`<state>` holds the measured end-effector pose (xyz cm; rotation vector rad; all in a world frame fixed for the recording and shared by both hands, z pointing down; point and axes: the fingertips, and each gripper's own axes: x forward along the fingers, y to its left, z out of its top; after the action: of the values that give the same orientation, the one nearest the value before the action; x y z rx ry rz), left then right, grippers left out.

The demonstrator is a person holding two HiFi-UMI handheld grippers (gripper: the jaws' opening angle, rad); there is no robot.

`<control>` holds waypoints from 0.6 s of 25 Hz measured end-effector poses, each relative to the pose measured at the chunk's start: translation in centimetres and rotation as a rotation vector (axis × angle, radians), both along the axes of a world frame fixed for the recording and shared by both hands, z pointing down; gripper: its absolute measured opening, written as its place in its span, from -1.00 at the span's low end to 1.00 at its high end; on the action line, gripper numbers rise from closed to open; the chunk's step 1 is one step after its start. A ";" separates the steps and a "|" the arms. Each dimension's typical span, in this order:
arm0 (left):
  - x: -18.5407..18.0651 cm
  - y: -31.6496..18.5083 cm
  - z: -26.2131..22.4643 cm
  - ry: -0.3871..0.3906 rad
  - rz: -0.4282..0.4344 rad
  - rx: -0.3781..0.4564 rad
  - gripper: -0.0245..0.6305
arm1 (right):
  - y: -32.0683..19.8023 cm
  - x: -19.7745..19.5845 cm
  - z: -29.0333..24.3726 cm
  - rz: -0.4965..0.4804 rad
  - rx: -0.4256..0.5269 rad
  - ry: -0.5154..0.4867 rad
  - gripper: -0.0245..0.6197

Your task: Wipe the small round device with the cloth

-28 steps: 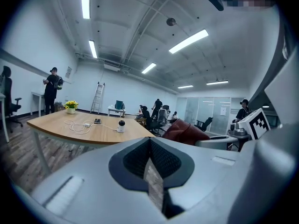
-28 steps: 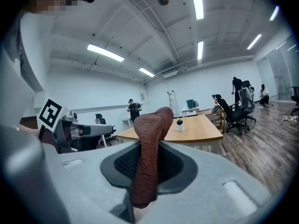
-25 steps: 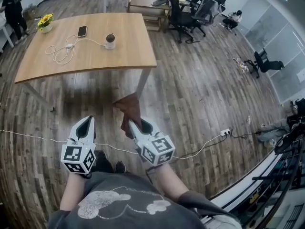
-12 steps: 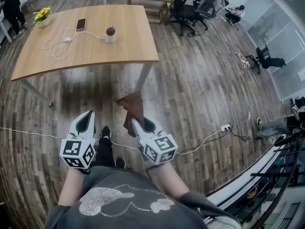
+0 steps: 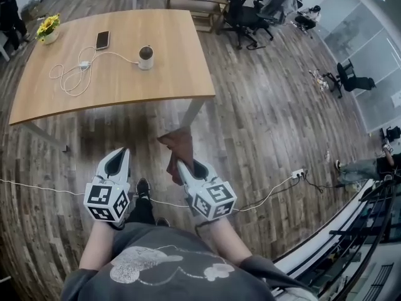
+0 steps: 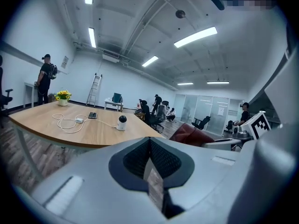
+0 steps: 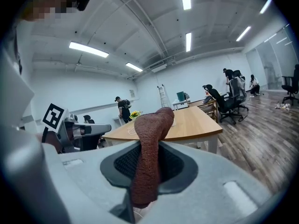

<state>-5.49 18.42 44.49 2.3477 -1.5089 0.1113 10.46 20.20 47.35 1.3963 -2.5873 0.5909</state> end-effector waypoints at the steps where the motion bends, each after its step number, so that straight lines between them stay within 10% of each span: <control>1: -0.3 -1.1 0.2 0.001 0.002 -0.007 -0.87 | -1.2 -0.4 0.0 -0.004 -0.002 0.002 -0.69; 15: -3.2 -15.4 1.2 0.010 0.092 -0.039 -0.87 | -15.5 -4.9 0.4 0.028 -0.047 0.036 -0.69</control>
<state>-8.69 3.06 45.67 2.3832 -1.3812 0.1500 5.53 4.73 47.74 1.4170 -2.5136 0.6207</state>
